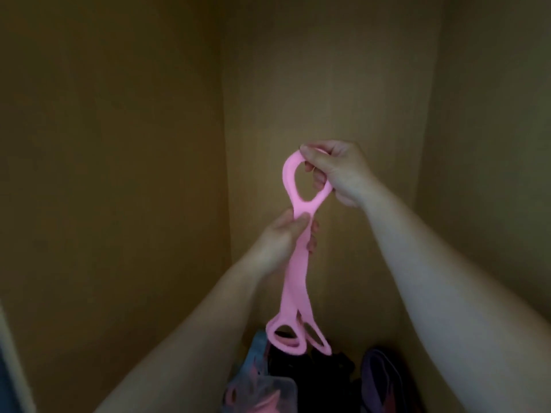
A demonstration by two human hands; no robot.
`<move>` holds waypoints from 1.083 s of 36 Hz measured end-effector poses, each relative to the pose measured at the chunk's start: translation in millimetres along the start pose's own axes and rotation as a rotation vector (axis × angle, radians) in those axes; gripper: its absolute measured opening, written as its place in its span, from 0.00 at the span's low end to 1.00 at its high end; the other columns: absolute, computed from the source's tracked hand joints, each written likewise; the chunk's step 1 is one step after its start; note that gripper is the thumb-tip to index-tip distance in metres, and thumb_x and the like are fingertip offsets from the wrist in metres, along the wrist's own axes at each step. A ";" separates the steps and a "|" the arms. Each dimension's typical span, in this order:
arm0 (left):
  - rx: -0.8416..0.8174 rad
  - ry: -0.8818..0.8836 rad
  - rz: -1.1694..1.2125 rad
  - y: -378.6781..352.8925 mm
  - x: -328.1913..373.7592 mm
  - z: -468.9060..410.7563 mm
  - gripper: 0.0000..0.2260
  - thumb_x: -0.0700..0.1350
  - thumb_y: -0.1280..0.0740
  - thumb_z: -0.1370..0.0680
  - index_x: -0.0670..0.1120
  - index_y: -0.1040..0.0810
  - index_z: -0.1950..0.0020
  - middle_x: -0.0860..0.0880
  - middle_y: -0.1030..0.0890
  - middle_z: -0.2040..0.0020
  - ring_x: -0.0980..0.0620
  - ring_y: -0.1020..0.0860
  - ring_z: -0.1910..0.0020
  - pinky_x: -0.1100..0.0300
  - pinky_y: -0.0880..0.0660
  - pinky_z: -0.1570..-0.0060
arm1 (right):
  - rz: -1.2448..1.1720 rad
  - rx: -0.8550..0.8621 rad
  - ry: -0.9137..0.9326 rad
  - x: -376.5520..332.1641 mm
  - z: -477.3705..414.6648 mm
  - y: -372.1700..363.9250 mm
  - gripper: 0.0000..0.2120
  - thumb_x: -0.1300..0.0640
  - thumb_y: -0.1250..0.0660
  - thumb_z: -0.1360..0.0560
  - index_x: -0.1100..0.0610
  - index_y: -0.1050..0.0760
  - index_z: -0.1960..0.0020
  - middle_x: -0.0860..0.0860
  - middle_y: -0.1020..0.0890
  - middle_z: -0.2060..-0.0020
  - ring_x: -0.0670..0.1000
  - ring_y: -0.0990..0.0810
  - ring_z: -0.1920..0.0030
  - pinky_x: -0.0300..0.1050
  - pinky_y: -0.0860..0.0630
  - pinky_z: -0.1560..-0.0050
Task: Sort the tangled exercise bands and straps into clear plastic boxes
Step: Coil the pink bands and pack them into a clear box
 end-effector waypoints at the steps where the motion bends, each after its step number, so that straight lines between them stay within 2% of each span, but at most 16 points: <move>1: -0.007 0.019 0.046 0.1 -2.3 1.3 0.11 0.48 0.38 0.20 0.41 0.24 0.46 0.46 0.24 0.62 0.49 0.27 0.66 0.50 0.30 0.57 | 0.020 0.004 0.006 -1.8 1.8 -0.1 0.02 0.61 0.31 0.24 0.56 0.20 0.55 0.51 0.23 0.73 0.46 0.33 0.79 0.40 0.36 0.77; 6: 0.026 0.072 0.000 2.3 -8.5 10.5 0.13 0.48 0.43 0.17 0.41 0.25 0.48 0.47 0.25 0.63 0.51 0.28 0.67 0.52 0.30 0.58 | 0.266 0.018 0.031 -4.8 16.6 -1.5 0.04 0.60 0.31 0.25 0.52 0.21 0.53 0.51 0.20 0.70 0.46 0.28 0.77 0.39 0.31 0.74; 8: 0.066 0.095 -0.009 7.1 -11.7 12.8 0.13 0.49 0.44 0.17 0.41 0.25 0.49 0.47 0.26 0.63 0.51 0.29 0.68 0.53 0.30 0.59 | 0.355 -0.005 0.012 -1.5 24.1 -4.0 0.03 0.60 0.31 0.25 0.54 0.20 0.54 0.54 0.19 0.66 0.45 0.26 0.74 0.40 0.29 0.70; 10: 0.110 0.115 0.017 12.9 -15.4 16.2 0.13 0.48 0.43 0.17 0.41 0.24 0.50 0.47 0.25 0.64 0.51 0.28 0.69 0.54 0.29 0.62 | 0.363 -0.023 -0.025 2.1 32.8 -5.0 0.04 0.62 0.31 0.25 0.56 0.20 0.51 0.51 0.18 0.65 0.44 0.24 0.70 0.39 0.26 0.67; 15: 0.160 0.178 0.071 22.4 -29.5 24.5 0.14 0.47 0.41 0.17 0.42 0.21 0.54 0.45 0.21 0.62 0.51 0.27 0.71 0.57 0.29 0.67 | 0.431 -0.077 -0.093 4.2 64.0 -10.3 0.16 0.67 0.32 0.26 0.56 0.24 0.40 0.47 0.18 0.56 0.39 0.20 0.60 0.39 0.24 0.49; 18: 0.161 0.217 0.131 18.5 -40.8 26.2 0.13 0.47 0.40 0.17 0.41 0.21 0.54 0.46 0.20 0.63 0.53 0.27 0.74 0.60 0.29 0.71 | 0.538 -0.103 -0.079 0.7 85.4 -15.2 0.20 0.69 0.33 0.26 0.57 0.26 0.36 0.48 0.21 0.49 0.44 0.22 0.50 0.38 0.28 0.42; 20: 0.156 0.234 0.202 12.5 -46.2 31.1 0.13 0.46 0.40 0.17 0.40 0.22 0.54 0.46 0.20 0.64 0.54 0.29 0.76 0.62 0.30 0.75 | 0.621 -0.128 -0.042 -0.7 98.0 -19.7 0.19 0.70 0.34 0.25 0.58 0.26 0.36 0.48 0.23 0.49 0.46 0.23 0.47 0.36 0.30 0.41; 24: 0.104 0.238 0.220 -4.8 -50.0 40.6 0.13 0.46 0.40 0.17 0.40 0.21 0.54 0.47 0.19 0.66 0.54 0.30 0.78 0.64 0.31 0.78 | 0.701 -0.033 0.081 -7.3 117.1 -15.1 0.18 0.71 0.33 0.27 0.60 0.25 0.38 0.52 0.26 0.56 0.46 0.26 0.54 0.31 0.31 0.50; 26: 0.125 0.265 0.157 -20.0 -52.4 41.5 0.16 0.48 0.42 0.17 0.41 0.23 0.57 0.50 0.19 0.70 0.56 0.32 0.82 0.66 0.34 0.81 | 0.790 -0.027 0.150 -11.1 126.3 -16.3 0.17 0.70 0.32 0.27 0.61 0.24 0.38 0.53 0.29 0.57 0.42 0.27 0.57 0.28 0.31 0.55; 27: 0.155 0.264 0.127 -23.2 -50.7 43.4 0.16 0.48 0.44 0.17 0.40 0.25 0.58 0.49 0.19 0.70 0.58 0.33 0.83 0.67 0.36 0.82 | 0.829 -0.037 0.177 -12.6 130.9 -18.0 0.17 0.69 0.32 0.26 0.62 0.23 0.38 0.53 0.29 0.57 0.39 0.28 0.58 0.27 0.30 0.57; 29: 0.133 0.239 0.259 -32.4 -44.0 48.3 0.16 0.45 0.47 0.16 0.40 0.28 0.58 0.43 0.18 0.63 0.59 0.32 0.82 0.67 0.35 0.79 | 0.907 -0.056 0.236 -16.0 139.6 -20.8 0.15 0.67 0.33 0.25 0.61 0.22 0.39 0.52 0.30 0.57 0.40 0.27 0.59 0.31 0.26 0.57; 31: -0.033 0.178 0.417 -45.8 -32.0 55.2 0.20 0.53 0.48 0.17 0.38 0.25 0.48 0.46 0.22 0.67 0.54 0.30 0.76 0.61 0.34 0.74 | 0.964 -0.071 0.262 -19.0 146.8 -21.8 0.13 0.64 0.33 0.24 0.59 0.20 0.40 0.52 0.29 0.57 0.45 0.24 0.59 0.38 0.23 0.57; 32: -0.086 0.127 0.415 -47.5 -26.8 58.6 0.25 0.59 0.48 0.19 0.39 0.24 0.43 0.48 0.25 0.69 0.52 0.30 0.74 0.60 0.33 0.73 | 0.981 -0.084 0.265 -20.5 149.8 -21.8 0.12 0.63 0.33 0.24 0.58 0.19 0.42 0.51 0.28 0.57 0.47 0.22 0.61 0.38 0.23 0.58; 34: -0.097 0.058 0.339 -48.2 -28.0 58.9 0.29 0.65 0.46 0.22 0.43 0.23 0.41 0.48 0.27 0.69 0.51 0.29 0.71 0.58 0.31 0.70 | 0.997 -0.114 0.286 -24.3 155.7 -23.3 0.09 0.64 0.33 0.24 0.58 0.18 0.46 0.51 0.25 0.57 0.49 0.19 0.64 0.36 0.23 0.61; 36: -0.053 0.053 0.272 -52.0 -32.5 60.8 0.28 0.66 0.44 0.24 0.43 0.21 0.45 0.47 0.27 0.70 0.50 0.28 0.71 0.57 0.29 0.68 | 0.970 -0.107 0.314 -27.2 161.6 -20.5 0.10 0.67 0.31 0.27 0.58 0.17 0.48 0.51 0.21 0.56 0.51 0.17 0.61 0.39 0.22 0.59; 39: 0.013 0.076 0.241 -54.8 -38.2 66.0 0.30 0.64 0.41 0.24 0.36 0.21 0.49 0.46 0.24 0.71 0.49 0.25 0.72 0.57 0.27 0.66 | 0.852 -0.026 0.244 -27.0 167.2 -2.5 0.15 0.68 0.28 0.29 0.58 0.19 0.44 0.50 0.18 0.52 0.45 0.19 0.52 0.37 0.24 0.50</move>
Point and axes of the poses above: each hand's wrist, its own z-axis away from the middle knuckle, its own y-axis out of the back of the hand, x = y × z, the point moved 9 cm from there along -z, towards the middle knuckle
